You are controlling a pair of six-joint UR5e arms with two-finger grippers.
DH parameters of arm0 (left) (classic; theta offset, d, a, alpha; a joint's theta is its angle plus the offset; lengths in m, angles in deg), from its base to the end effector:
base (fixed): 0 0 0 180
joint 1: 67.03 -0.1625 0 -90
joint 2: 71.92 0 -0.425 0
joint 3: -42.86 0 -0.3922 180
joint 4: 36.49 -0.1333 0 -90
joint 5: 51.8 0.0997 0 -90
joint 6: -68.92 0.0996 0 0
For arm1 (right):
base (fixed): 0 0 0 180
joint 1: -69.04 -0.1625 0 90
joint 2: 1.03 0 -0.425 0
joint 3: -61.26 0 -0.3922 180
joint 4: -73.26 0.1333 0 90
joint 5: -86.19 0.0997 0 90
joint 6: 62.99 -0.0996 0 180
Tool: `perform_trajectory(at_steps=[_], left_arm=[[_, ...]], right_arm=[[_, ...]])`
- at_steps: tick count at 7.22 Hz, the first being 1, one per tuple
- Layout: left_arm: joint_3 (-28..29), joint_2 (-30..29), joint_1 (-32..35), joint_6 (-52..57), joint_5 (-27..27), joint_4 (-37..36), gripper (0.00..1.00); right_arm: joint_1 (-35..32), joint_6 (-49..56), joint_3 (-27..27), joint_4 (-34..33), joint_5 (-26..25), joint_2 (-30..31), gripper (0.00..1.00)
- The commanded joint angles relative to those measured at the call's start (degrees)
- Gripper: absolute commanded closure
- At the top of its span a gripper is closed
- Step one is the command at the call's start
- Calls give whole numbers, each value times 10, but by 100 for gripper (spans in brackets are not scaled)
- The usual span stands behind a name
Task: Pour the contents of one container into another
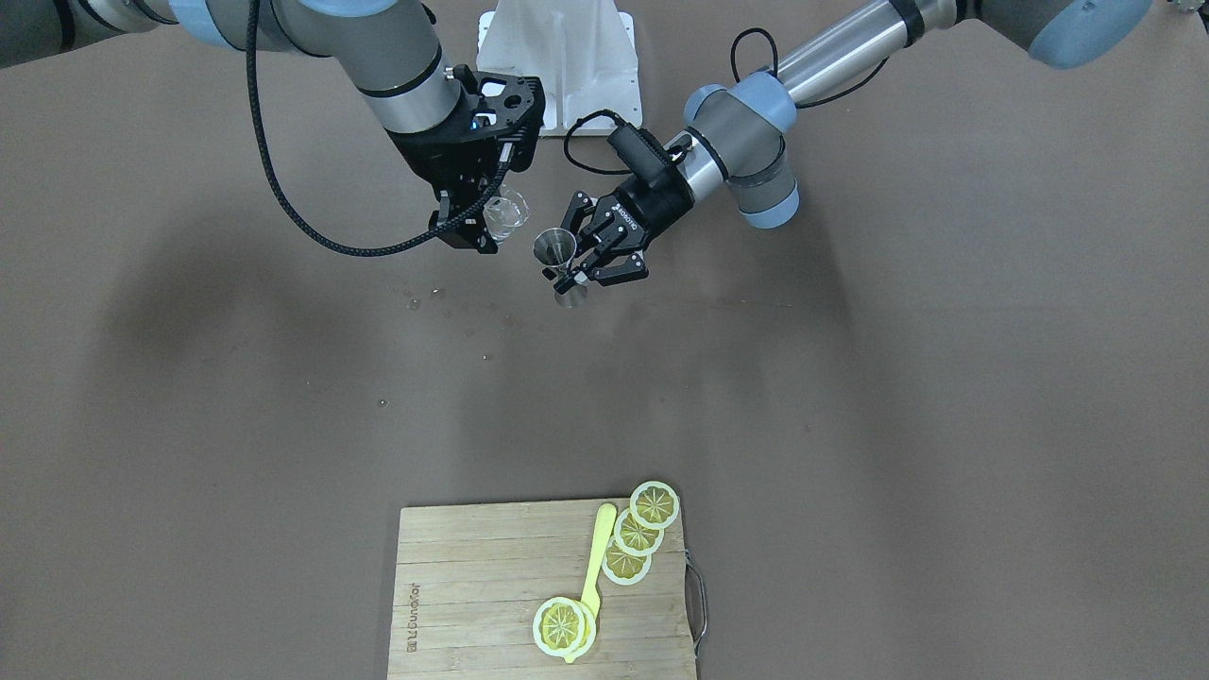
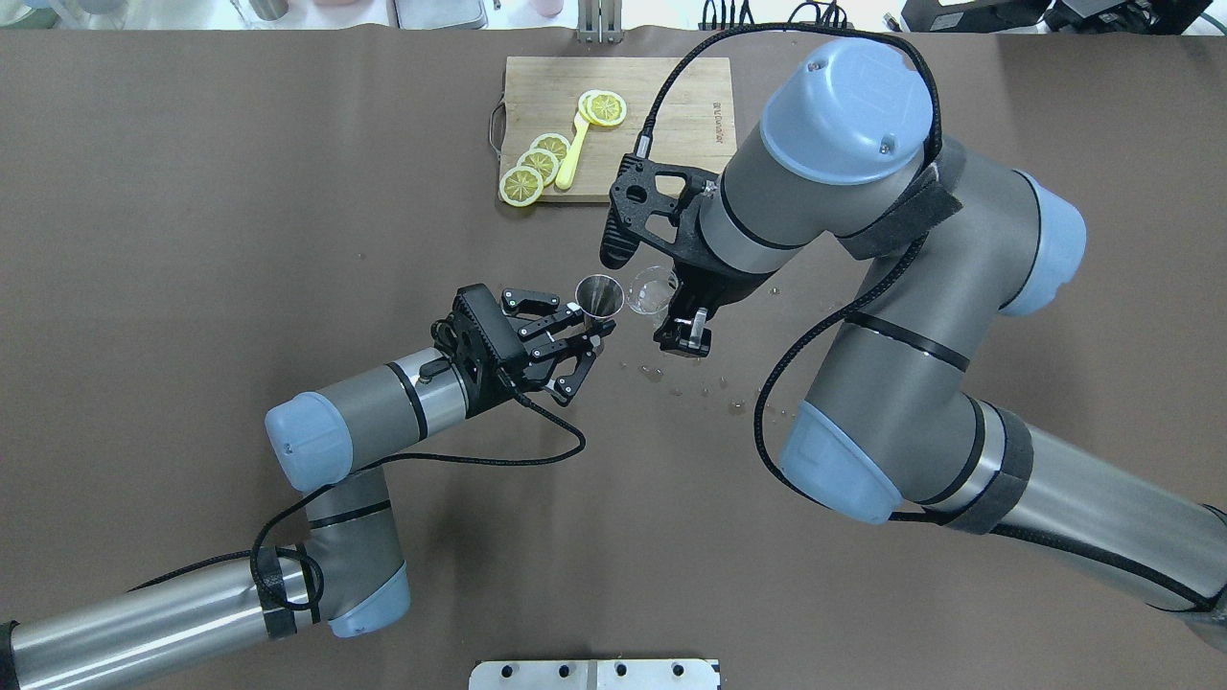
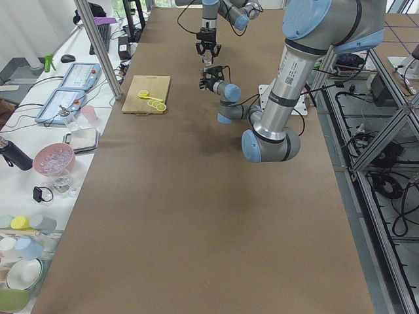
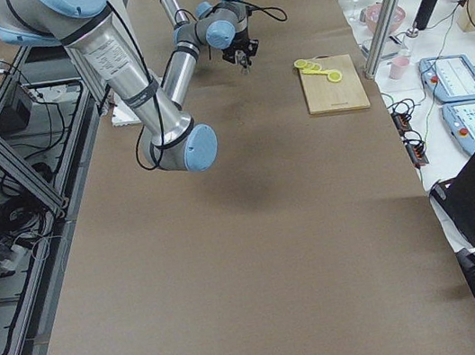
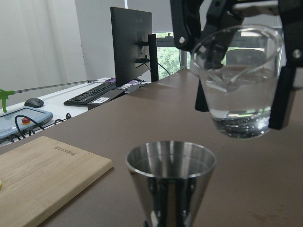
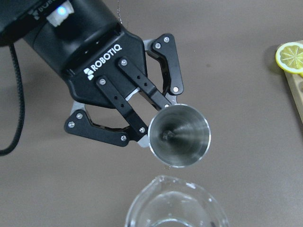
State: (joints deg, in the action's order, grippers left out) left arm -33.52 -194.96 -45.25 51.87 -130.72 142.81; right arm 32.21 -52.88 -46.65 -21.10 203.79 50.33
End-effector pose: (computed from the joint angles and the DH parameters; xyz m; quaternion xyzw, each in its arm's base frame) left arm 0.5583 -0.3873 0.2626 0.6332 0.5065 0.1797 0.5570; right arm -0.4379 -0.4369 0.1426 0.3187 -0.3560 -0.5468 0.6875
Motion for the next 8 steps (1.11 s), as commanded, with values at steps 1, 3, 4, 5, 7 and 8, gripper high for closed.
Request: perform_trajectory(at_steps=[1,3,4,5,7,8], left_arm=[[0,-1,-1,0,0,0,100],[0,-1,-1,0,0,0,100],[0,-1,-1,0,0,0,100],[0,-1,-1,0,0,0,100],[0,-1,-1,0,0,0,100],[0,-1,-1,0,0,0,100]], right_arm=[[1,0,0,-40,0,-13,100],[1,1,1,-52,-1,-22,100],[2,2,1,-52,-1,-24,100],[2,25,1,-52,-2,-25,100],[2,72,2,-55,-10,-26,100],[1,104,6,-55,-10,-28,100]])
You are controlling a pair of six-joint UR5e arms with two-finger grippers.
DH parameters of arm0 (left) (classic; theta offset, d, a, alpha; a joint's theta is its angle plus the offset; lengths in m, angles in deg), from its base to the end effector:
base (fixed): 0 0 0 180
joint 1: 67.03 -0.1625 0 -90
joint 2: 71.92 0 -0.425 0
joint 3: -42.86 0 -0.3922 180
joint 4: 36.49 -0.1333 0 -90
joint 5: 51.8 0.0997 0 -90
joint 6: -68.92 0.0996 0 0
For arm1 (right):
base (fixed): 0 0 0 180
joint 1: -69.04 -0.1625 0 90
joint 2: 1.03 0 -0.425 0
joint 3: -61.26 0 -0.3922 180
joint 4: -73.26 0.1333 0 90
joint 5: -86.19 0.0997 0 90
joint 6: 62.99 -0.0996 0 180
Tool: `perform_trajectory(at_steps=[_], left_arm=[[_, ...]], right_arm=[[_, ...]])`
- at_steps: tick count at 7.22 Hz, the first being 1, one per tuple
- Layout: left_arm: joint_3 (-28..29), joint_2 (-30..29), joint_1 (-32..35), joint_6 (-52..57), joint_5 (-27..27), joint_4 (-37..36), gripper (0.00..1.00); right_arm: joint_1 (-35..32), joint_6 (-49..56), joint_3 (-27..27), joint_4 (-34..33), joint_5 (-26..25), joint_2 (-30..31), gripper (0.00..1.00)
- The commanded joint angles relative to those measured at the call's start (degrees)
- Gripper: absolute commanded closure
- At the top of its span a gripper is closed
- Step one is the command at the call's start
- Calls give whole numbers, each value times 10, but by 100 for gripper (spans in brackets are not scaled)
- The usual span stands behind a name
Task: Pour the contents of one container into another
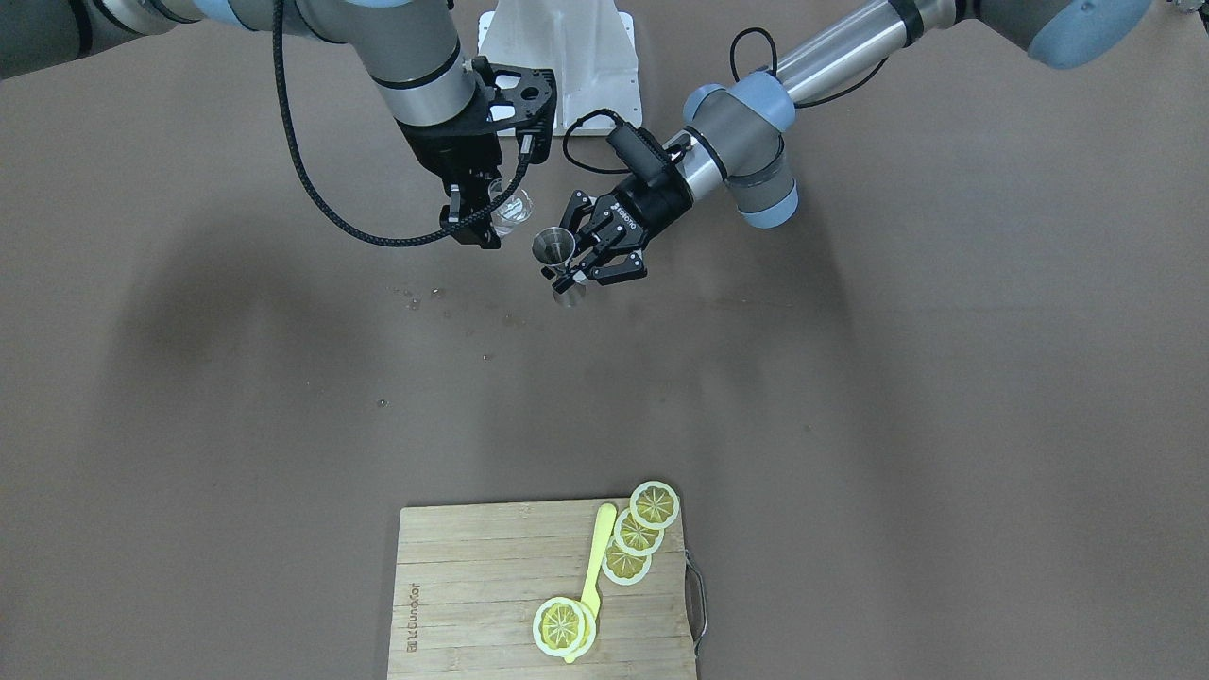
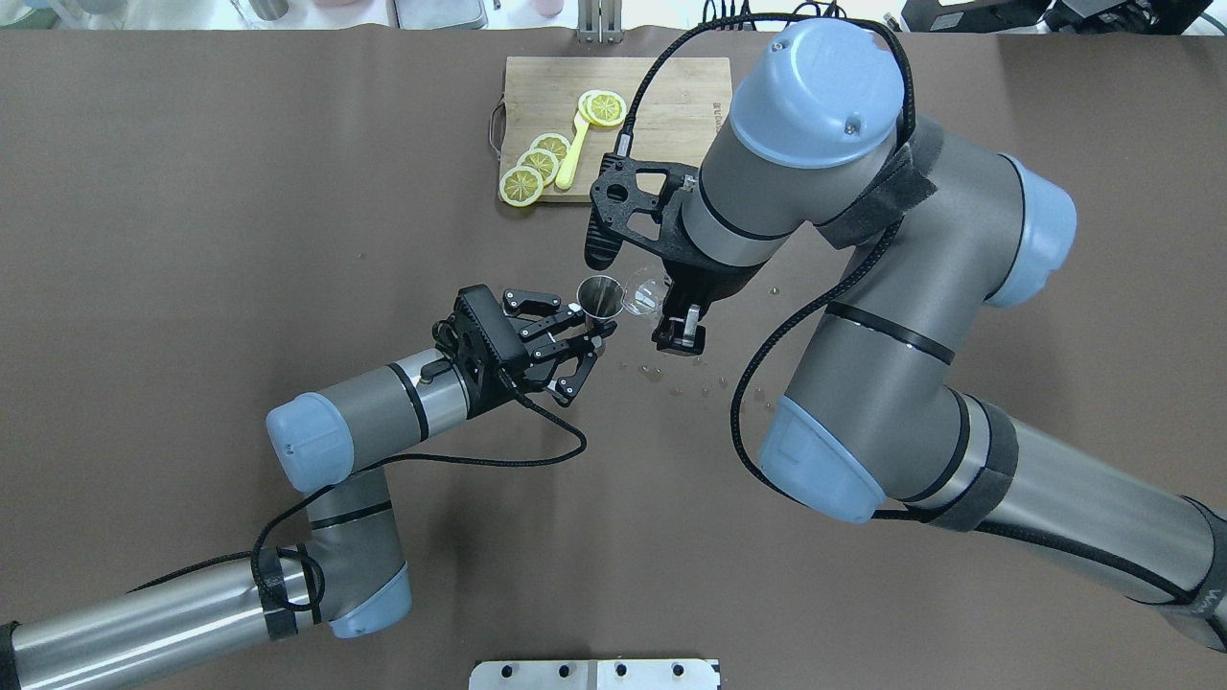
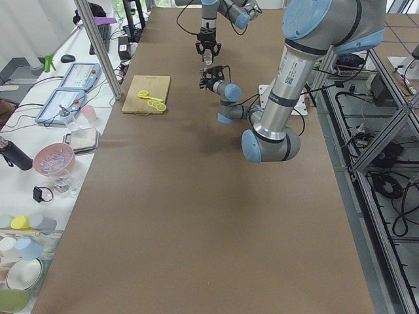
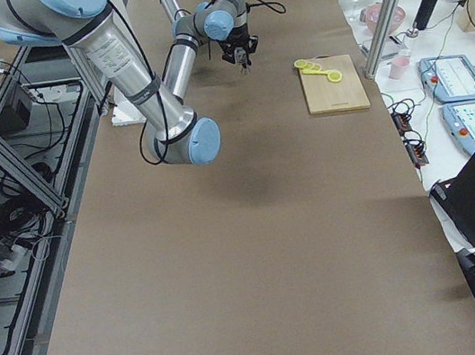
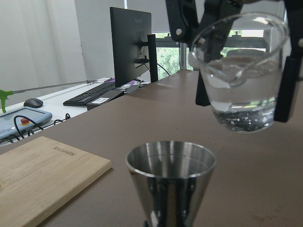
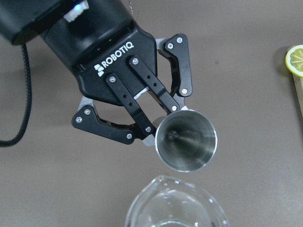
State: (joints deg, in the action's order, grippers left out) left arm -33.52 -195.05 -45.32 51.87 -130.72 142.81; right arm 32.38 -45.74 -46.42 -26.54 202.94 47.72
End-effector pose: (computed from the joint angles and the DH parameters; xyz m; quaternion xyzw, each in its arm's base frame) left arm 0.5590 -0.3866 0.2615 0.6332 0.5072 0.1797 0.5563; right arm -0.4406 -0.4382 0.1289 0.3194 -0.3253 -0.5897 0.6666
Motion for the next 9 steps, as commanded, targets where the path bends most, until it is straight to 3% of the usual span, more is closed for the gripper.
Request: perform_trajectory(at_steps=[1,9], left_arm=[[0,0,0,0,0,0,100],[0,0,0,0,-1,0,100]], right_arm=[[-1,37,5,0,-2,-3,100],[-14,57,55,-20,-12,-41,100]])
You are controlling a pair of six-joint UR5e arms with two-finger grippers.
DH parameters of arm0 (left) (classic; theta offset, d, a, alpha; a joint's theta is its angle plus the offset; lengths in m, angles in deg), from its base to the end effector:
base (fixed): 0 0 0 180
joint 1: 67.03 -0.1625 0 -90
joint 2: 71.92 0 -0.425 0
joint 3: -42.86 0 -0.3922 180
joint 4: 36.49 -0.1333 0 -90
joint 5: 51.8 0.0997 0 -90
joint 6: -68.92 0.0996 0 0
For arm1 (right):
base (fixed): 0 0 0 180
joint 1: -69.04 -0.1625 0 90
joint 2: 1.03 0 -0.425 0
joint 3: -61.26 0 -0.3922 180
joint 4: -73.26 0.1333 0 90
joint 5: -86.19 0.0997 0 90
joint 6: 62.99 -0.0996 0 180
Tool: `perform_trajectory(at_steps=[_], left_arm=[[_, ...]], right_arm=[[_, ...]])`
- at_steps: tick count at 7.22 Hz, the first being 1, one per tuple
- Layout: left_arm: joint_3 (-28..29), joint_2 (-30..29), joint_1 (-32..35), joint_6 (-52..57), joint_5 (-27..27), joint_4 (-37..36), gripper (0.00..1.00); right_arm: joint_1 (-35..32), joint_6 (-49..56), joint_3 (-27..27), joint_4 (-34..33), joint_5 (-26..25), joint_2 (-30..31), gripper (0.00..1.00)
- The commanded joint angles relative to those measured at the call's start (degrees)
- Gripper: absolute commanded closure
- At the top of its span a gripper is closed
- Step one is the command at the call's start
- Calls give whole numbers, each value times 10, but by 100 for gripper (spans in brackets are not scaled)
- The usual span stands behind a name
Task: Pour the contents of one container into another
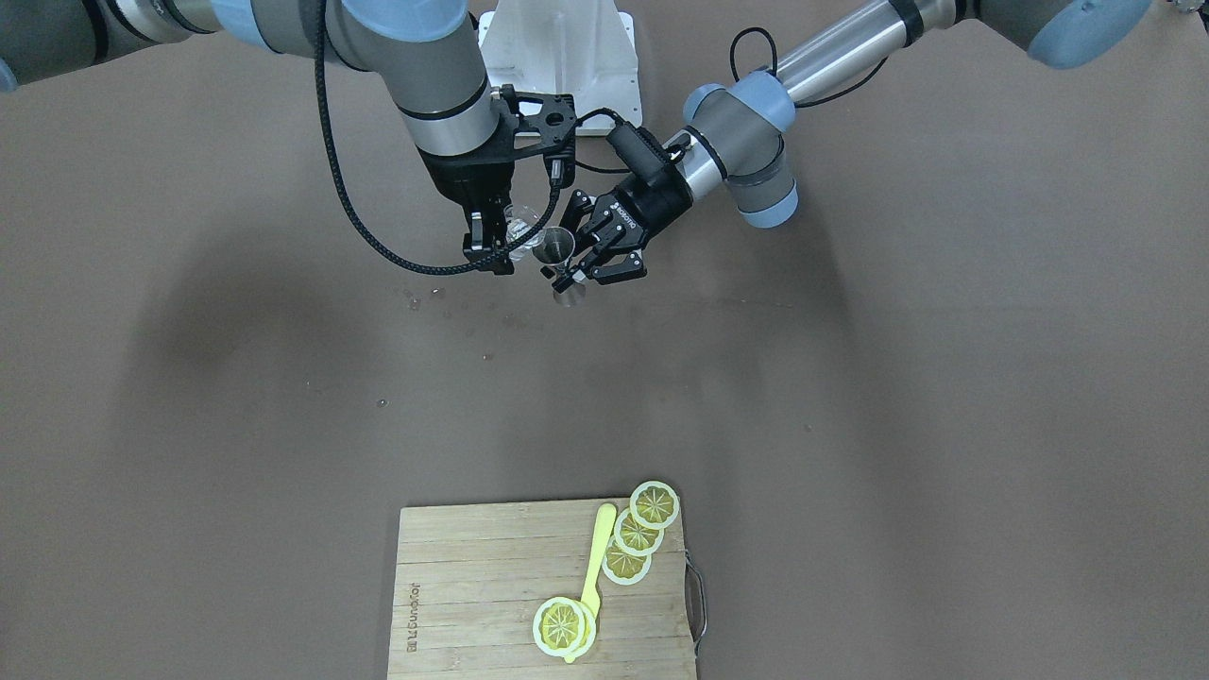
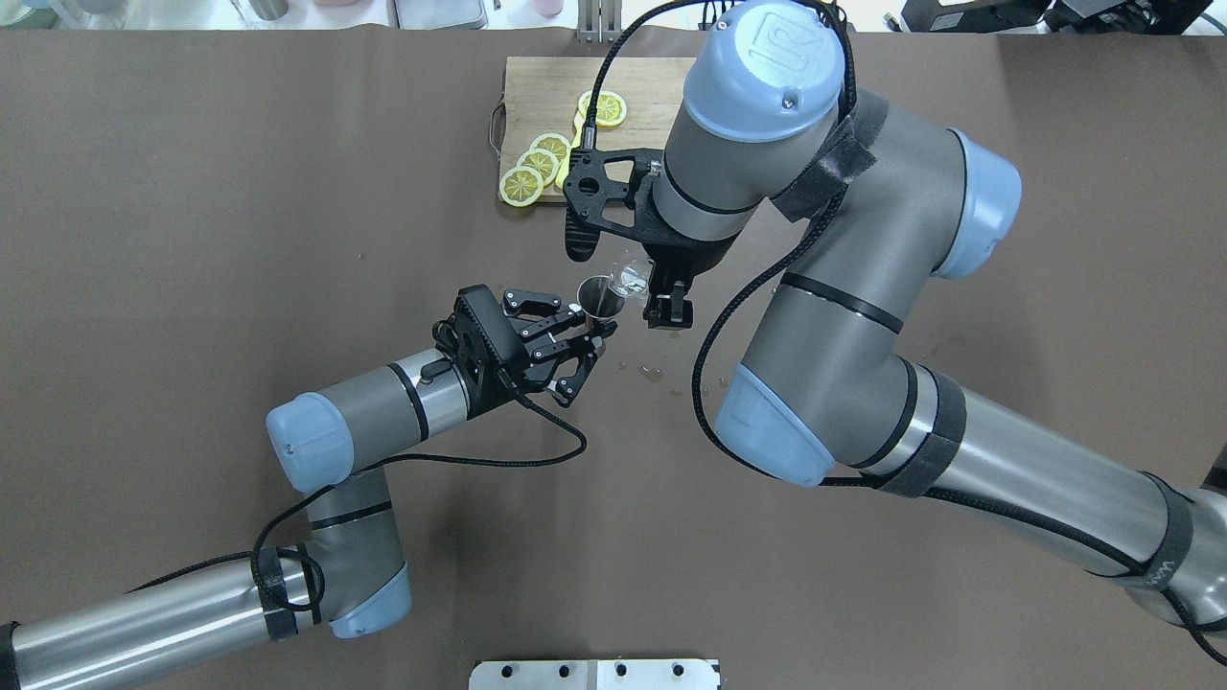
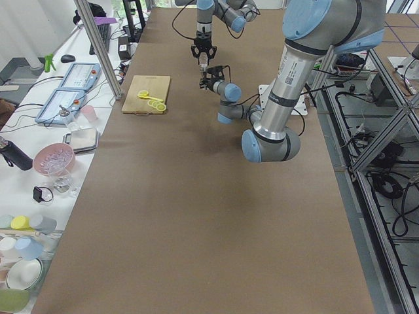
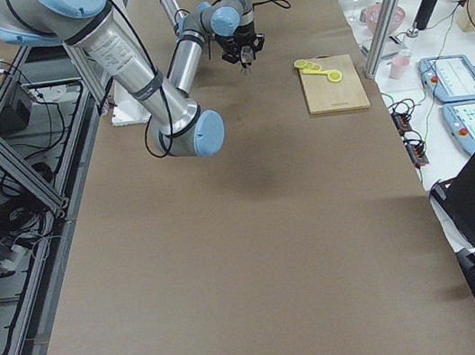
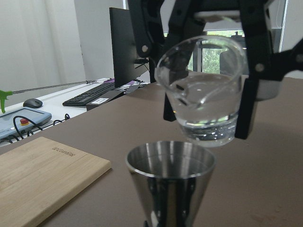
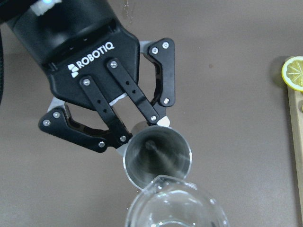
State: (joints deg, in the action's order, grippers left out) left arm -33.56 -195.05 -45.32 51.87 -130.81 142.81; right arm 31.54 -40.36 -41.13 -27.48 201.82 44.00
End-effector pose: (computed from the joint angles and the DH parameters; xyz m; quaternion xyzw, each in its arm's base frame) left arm 0.5589 -0.3864 0.2612 0.6330 0.5078 0.1802 0.5558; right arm -0.4573 -0.4646 0.1221 0.3203 -0.2963 -0.6155 0.6563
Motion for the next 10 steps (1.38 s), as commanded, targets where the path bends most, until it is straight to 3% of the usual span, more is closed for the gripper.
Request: perform_trajectory(at_steps=[1,10], left_arm=[[0,-1,-1,0,0,0,100],[0,0,0,0,-1,0,100]], right_arm=[[-6,3,2,-18,-1,-9,100],[-1,13,-11,-104,-10,-37,100]])
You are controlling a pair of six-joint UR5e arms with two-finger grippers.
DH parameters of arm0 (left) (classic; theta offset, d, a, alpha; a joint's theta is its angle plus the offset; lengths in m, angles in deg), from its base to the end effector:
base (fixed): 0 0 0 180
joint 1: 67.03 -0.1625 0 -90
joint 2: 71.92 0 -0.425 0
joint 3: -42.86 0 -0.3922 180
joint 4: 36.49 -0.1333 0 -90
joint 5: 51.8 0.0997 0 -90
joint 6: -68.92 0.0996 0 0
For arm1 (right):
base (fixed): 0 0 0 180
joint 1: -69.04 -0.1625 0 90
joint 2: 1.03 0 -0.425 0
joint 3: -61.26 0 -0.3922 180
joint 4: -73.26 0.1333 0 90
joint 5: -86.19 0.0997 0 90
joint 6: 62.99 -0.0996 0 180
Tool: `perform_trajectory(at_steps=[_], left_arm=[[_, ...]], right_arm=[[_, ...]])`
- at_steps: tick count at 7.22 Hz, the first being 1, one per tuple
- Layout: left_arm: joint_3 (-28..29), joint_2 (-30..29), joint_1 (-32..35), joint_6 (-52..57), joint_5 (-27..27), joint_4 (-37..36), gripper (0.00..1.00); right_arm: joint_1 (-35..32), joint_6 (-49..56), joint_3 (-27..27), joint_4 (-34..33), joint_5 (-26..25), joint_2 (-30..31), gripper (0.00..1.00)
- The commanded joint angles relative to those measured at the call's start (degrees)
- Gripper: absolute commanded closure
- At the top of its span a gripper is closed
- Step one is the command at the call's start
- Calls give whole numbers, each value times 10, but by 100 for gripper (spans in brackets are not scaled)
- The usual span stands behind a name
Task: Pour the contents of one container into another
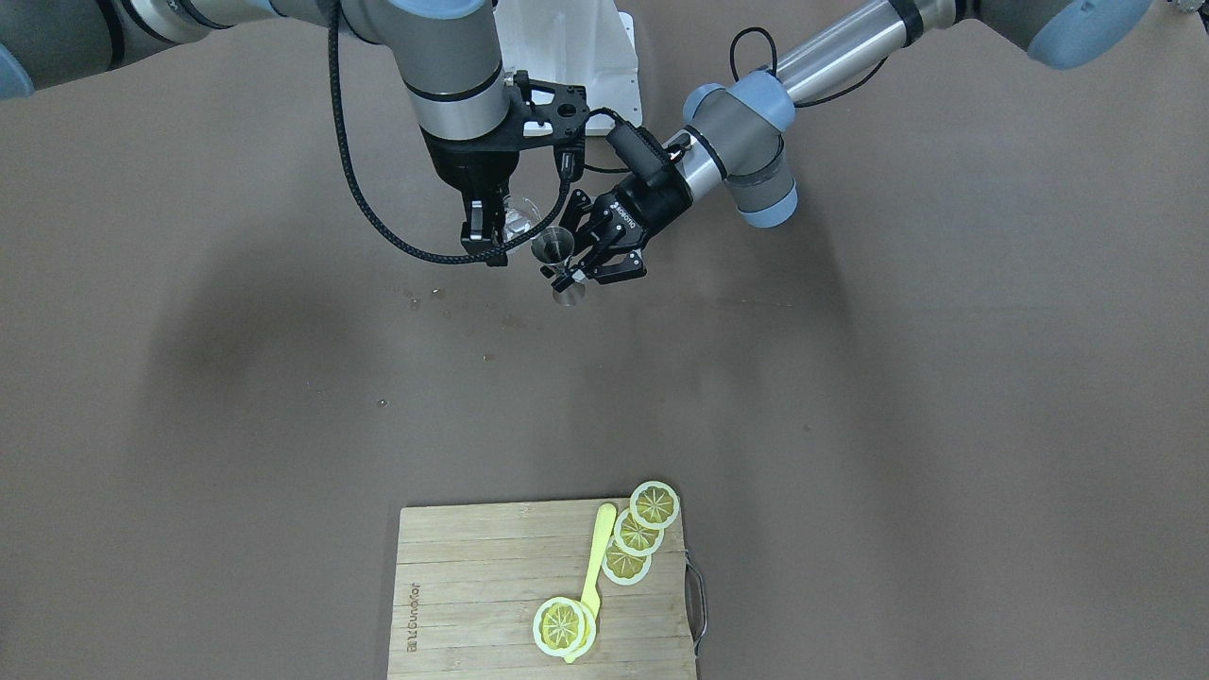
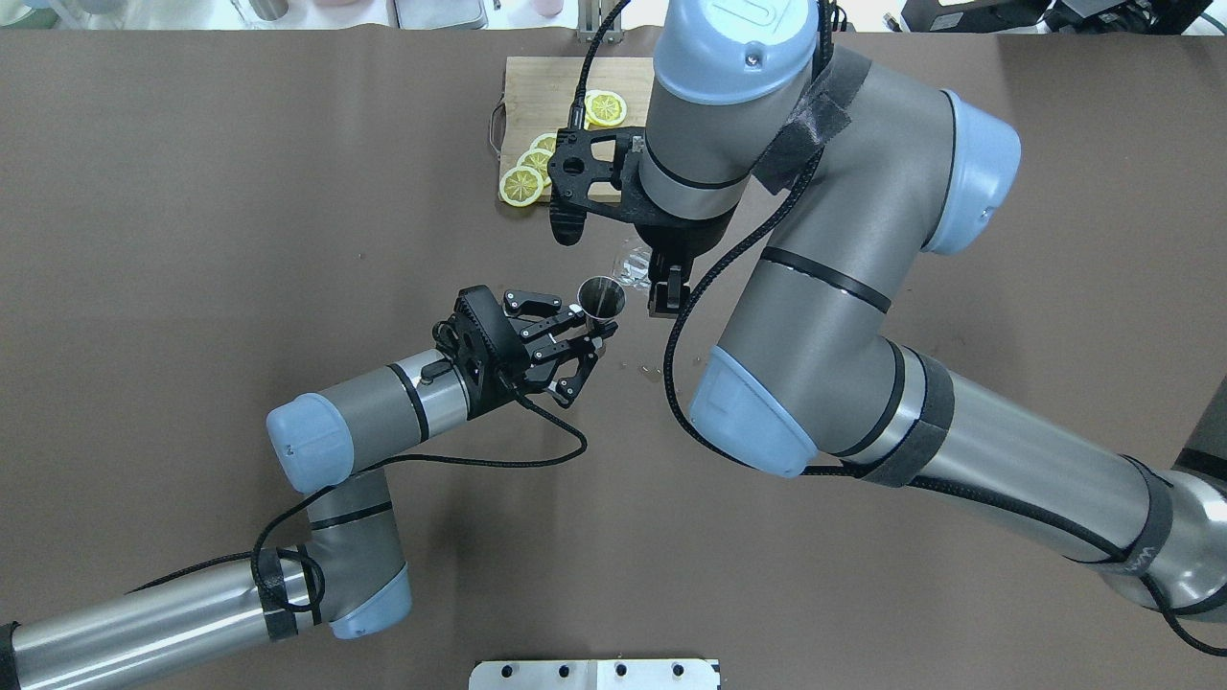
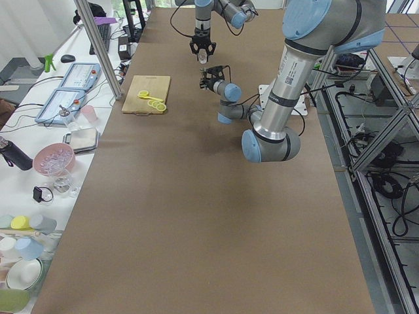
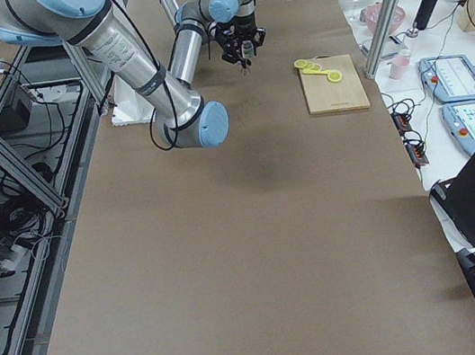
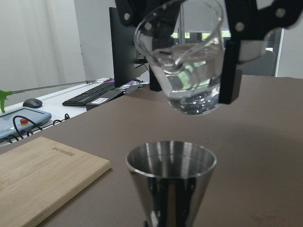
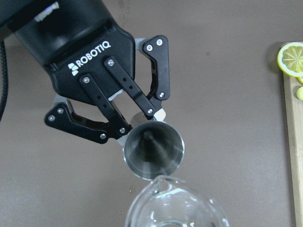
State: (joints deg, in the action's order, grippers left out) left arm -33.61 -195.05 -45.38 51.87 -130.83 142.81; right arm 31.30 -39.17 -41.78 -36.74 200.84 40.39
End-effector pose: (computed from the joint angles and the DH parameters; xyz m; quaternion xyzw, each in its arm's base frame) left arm 0.5591 -0.3857 0.2608 0.6329 0.5084 0.1804 0.5554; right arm -0.4498 -0.4642 0.1001 0.2874 -0.2787 -0.6225 0.6725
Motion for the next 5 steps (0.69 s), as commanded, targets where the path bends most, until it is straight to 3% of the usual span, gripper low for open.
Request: perform_trajectory(at_steps=[1,5], left_arm=[[0,0,1,0,0,0,100],[0,0,0,0,0,0,100]], right_arm=[[1,1,-7,-28,0,-6,100],[25,1,-8,-95,-18,-21,100]])
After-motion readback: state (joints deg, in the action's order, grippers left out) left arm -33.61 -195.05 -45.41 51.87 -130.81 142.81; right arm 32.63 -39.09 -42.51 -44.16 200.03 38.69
